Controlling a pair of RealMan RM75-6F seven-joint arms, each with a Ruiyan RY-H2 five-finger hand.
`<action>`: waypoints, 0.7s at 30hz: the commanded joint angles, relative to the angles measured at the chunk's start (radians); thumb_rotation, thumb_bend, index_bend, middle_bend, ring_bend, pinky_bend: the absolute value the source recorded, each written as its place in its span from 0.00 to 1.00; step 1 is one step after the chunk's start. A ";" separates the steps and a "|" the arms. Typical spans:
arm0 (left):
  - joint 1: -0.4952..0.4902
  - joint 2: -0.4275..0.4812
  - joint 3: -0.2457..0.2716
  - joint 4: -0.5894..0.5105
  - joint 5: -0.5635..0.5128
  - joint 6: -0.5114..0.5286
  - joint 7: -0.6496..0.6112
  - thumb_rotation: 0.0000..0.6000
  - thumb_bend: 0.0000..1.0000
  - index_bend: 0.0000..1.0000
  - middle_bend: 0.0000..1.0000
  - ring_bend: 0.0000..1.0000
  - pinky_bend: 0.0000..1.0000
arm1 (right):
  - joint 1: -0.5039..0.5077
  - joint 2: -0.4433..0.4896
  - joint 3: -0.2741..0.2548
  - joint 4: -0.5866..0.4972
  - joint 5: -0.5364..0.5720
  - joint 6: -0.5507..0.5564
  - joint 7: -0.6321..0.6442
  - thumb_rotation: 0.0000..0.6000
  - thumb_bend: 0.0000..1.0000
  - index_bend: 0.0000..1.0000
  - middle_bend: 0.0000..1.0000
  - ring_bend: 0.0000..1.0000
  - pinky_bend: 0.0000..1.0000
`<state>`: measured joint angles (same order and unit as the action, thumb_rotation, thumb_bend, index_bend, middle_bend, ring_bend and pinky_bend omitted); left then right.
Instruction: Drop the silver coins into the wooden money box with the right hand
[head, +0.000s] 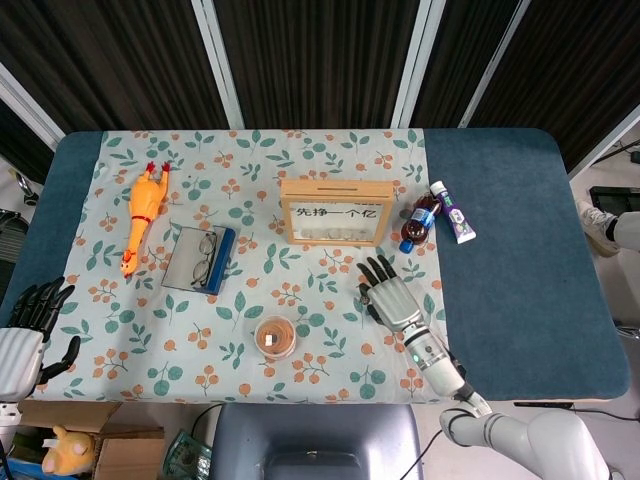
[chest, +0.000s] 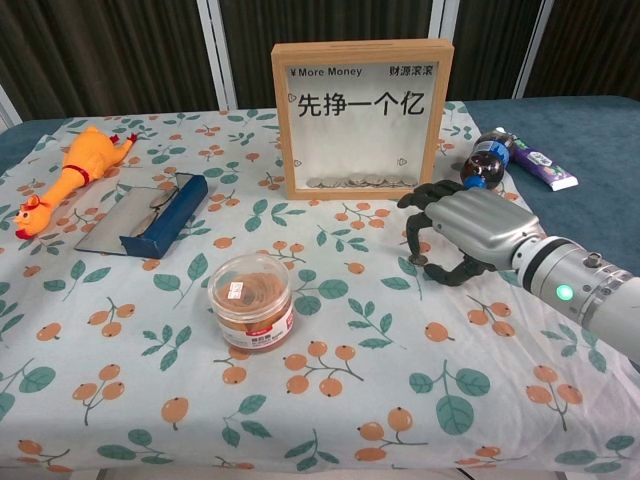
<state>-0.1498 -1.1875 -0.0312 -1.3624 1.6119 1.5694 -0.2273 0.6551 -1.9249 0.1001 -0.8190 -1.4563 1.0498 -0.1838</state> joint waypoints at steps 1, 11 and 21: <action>0.000 0.000 0.000 0.000 0.001 0.001 0.000 1.00 0.45 0.00 0.00 0.00 0.00 | 0.003 -0.003 0.002 0.003 0.002 -0.004 0.000 1.00 0.53 0.58 0.22 0.01 0.11; 0.001 0.001 -0.001 0.001 -0.001 0.003 -0.004 1.00 0.45 0.00 0.00 0.00 0.00 | 0.014 -0.003 0.009 0.001 0.005 -0.013 -0.011 1.00 0.53 0.58 0.22 0.01 0.11; 0.002 0.001 -0.002 0.001 -0.001 0.005 -0.005 1.00 0.46 0.00 0.00 0.00 0.00 | 0.016 0.010 0.003 -0.012 0.004 -0.022 -0.032 1.00 0.53 0.58 0.22 0.01 0.11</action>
<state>-0.1474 -1.1861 -0.0335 -1.3616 1.6107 1.5744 -0.2322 0.6707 -1.9159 0.1027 -0.8303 -1.4532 1.0283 -0.2147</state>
